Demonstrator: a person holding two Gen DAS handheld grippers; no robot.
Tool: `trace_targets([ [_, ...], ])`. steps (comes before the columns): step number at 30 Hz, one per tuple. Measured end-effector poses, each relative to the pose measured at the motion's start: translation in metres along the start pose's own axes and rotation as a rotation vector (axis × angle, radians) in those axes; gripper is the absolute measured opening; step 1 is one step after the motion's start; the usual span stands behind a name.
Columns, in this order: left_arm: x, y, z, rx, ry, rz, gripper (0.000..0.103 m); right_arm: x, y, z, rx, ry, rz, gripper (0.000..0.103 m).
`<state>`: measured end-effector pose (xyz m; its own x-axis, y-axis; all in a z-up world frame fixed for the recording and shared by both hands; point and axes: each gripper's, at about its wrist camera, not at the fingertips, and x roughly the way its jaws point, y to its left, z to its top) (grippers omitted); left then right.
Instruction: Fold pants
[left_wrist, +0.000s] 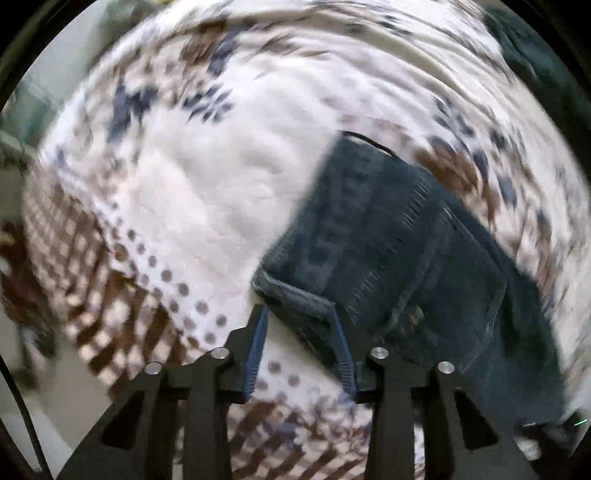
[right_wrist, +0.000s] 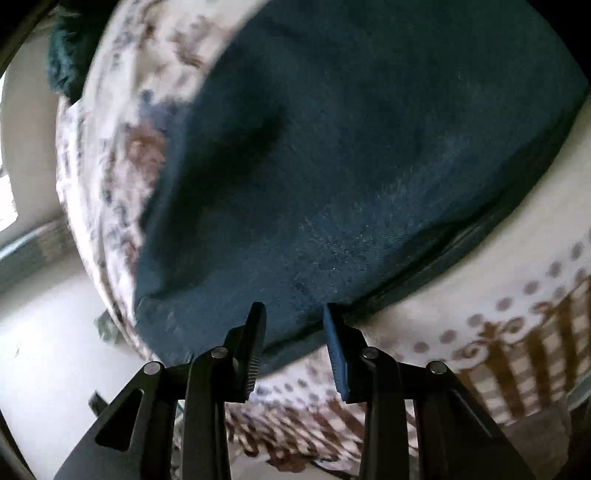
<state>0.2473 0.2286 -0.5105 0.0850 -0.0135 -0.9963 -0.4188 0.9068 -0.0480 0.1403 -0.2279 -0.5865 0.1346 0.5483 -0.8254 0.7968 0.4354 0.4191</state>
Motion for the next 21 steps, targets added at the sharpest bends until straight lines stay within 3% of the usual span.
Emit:
trace_targets([
  [2, 0.013, 0.019, 0.007, -0.081, 0.033, -0.128, 0.048, 0.015, -0.004, 0.002, 0.041, -0.03, -0.006, 0.035],
  [5, 0.037, 0.034, 0.009, -0.181, 0.098, -0.259, 0.052, 0.022, -0.006, -0.001, 0.092, -0.059, -0.007, 0.035],
  [8, 0.051, 0.032, 0.005, -0.186, 0.117, -0.255, 0.052, 0.022, -0.004, -0.009, 0.098, -0.076, -0.026, 0.036],
  [16, 0.048, 0.023, -0.003, -0.154, 0.063, -0.227, 0.048, 0.027, 0.008, -0.007, 0.105, -0.072, -0.064, 0.039],
  [21, 0.047, 0.033, 0.005, -0.145, 0.088, -0.263, 0.049, 0.036, 0.013, -0.014, 0.103, -0.038, -0.064, 0.039],
])
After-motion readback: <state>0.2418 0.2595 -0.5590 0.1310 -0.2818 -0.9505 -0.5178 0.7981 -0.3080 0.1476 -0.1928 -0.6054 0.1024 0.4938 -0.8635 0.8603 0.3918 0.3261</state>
